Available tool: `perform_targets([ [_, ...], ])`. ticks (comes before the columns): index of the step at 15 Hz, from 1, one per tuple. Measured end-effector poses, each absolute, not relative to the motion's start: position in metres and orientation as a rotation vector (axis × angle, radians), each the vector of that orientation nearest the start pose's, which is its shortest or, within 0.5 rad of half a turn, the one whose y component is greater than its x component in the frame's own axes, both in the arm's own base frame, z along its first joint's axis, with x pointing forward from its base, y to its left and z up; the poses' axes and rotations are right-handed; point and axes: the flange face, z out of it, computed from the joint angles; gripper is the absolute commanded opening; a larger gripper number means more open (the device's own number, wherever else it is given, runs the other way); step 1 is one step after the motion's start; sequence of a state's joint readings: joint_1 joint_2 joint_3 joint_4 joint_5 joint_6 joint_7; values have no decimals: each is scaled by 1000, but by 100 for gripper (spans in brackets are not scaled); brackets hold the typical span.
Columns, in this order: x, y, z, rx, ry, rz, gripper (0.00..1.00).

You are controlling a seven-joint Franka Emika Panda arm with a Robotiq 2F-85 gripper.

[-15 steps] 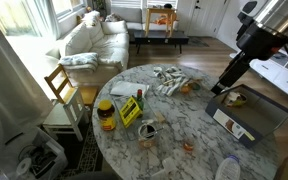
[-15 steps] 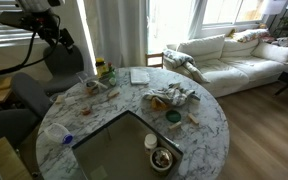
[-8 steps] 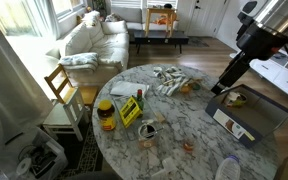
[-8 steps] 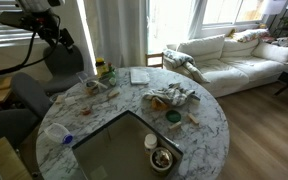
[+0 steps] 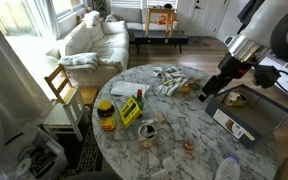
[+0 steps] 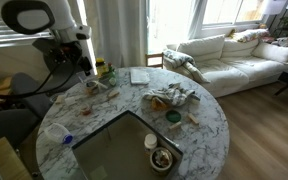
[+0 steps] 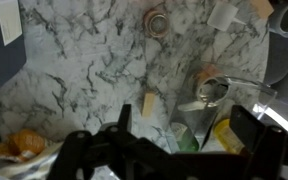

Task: Turn the clear small jar with the red lid the right way up on the table, pick up the wooden block and put it on the clear small jar with a red lid

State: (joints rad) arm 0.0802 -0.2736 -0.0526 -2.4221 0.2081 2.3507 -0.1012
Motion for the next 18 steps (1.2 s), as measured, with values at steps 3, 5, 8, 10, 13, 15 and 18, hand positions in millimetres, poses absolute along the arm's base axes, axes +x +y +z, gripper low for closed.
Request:
perform_targets([
  [3, 487, -1, 360, -2902, 203, -164, 100],
  [5, 494, 0, 320, -2837, 318, -56, 100],
  [8, 505, 15, 273, -2734, 443, 64, 100],
  [10, 511, 21, 260, -2718, 459, 91, 100],
  [13, 516, 20, 261, -2713, 465, 86, 100],
  [15, 516, 17, 261, -2702, 521, 95, 100],
  [18, 512, 9, 251, -2665, 717, 189, 100],
])
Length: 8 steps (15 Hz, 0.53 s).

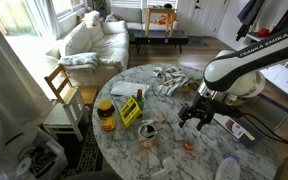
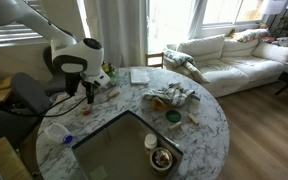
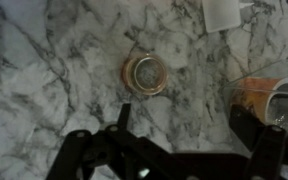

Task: Turn the clear small jar with the red lid the right way up on the table, pick up the wooden block and put it on the clear small jar with a red lid

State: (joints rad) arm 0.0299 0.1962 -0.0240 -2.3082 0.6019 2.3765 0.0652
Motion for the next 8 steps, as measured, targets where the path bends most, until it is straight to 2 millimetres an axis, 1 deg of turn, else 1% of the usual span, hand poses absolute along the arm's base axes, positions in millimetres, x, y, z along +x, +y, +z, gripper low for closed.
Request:
perform_targets([
  [4, 503, 9, 230, -2580, 884, 426, 100],
  [8, 503, 9, 220, -2457, 967, 637, 100],
])
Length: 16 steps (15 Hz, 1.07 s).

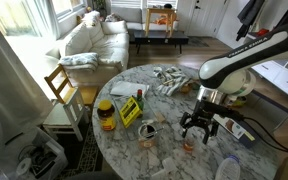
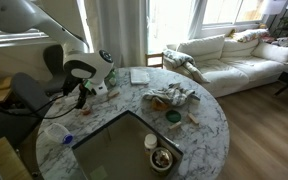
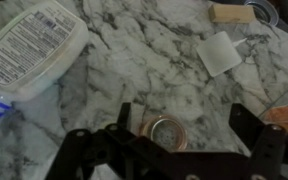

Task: Turn the clear small jar with the red lid the right way up on the table, pick up the wooden block and put it on the clear small jar with a red lid

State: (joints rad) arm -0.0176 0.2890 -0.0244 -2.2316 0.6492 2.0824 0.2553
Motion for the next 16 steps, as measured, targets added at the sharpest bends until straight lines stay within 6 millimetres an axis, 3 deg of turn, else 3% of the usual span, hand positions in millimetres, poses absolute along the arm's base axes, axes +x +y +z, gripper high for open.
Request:
perform_targets([
  [11, 512, -7, 176, -2287, 1298, 824, 99],
  [13, 513, -11, 170, -2267, 1333, 835, 89],
  [14, 513, -13, 168, -2254, 1350, 839, 72],
  [16, 514, -18, 163, -2227, 1380, 844, 53],
])
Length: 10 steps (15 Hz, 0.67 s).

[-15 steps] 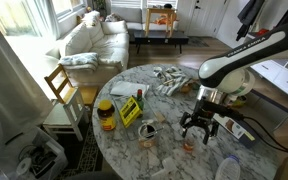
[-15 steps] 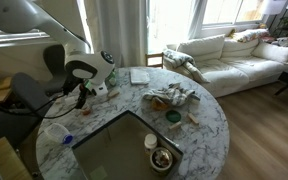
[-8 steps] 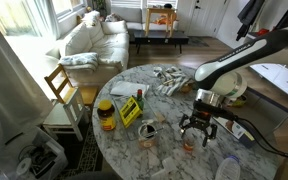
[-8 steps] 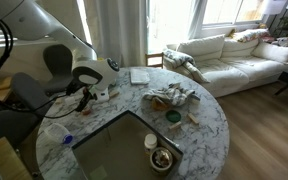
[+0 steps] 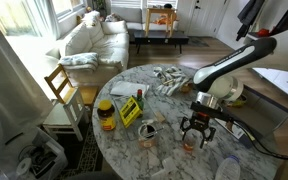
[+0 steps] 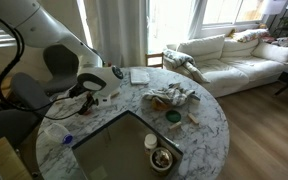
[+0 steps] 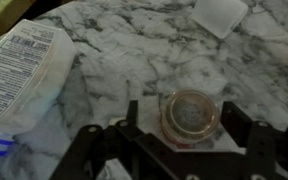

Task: Turn the clear small jar with the red lid the right way up on the table, pick up the wooden block and put it on the clear small jar with a red lid

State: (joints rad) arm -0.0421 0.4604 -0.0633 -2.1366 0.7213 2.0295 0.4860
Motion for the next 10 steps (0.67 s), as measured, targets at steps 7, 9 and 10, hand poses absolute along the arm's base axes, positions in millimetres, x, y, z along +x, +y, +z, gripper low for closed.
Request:
perform_targets([
  [7, 517, -24, 156, -2163, 1450, 853, 24],
  [9, 520, -28, 159, -2148, 1509, 835, 24],
  [10, 522, -30, 162, -2147, 1544, 816, 24],
])
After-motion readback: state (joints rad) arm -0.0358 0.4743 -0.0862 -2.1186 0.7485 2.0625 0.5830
